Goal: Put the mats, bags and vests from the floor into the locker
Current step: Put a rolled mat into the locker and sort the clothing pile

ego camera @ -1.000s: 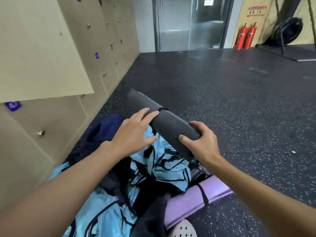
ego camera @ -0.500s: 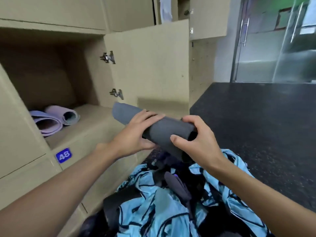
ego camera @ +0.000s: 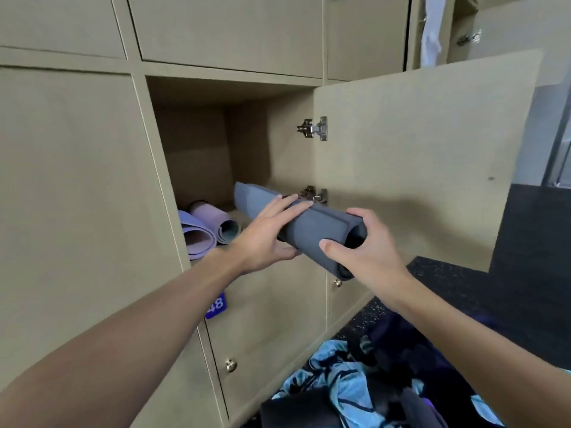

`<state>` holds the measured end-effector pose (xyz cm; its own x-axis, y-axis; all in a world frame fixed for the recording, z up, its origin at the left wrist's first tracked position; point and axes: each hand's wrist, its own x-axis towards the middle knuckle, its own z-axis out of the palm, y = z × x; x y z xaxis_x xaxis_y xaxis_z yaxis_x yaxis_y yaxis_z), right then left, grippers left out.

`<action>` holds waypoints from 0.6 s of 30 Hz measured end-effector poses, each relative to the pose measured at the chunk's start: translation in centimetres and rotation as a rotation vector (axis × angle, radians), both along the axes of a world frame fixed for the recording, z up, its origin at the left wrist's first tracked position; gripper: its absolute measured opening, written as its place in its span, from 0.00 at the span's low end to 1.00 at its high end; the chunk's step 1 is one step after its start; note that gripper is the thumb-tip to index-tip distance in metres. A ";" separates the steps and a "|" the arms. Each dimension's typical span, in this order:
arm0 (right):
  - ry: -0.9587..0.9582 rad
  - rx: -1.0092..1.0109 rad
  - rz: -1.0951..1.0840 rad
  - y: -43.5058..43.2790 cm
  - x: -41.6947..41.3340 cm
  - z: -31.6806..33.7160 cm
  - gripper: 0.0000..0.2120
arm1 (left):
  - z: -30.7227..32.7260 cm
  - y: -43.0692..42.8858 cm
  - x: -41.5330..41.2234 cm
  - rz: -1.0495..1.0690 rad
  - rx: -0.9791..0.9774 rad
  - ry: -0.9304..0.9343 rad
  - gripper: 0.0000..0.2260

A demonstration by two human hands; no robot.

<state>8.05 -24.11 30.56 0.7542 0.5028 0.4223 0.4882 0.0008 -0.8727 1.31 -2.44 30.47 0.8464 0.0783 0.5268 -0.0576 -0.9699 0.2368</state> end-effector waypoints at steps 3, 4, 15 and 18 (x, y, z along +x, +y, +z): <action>-0.023 0.016 -0.067 3.4 1.7 -0.9 0.31 | -0.5 2.2 1.7 0.016 -0.041 0.045 0.41; -0.021 0.018 -0.074 4.2 2.3 -1.2 0.31 | -0.9 2.8 2.3 0.022 -0.048 0.046 0.41; -0.025 -0.134 -0.016 13.6 8.2 -6.9 0.32 | -8.3 11.1 3.8 0.278 -0.245 0.096 0.34; -0.036 -0.179 -0.013 16.2 9.9 -8.3 0.37 | -10.2 12.7 2.8 0.471 -0.180 0.295 0.34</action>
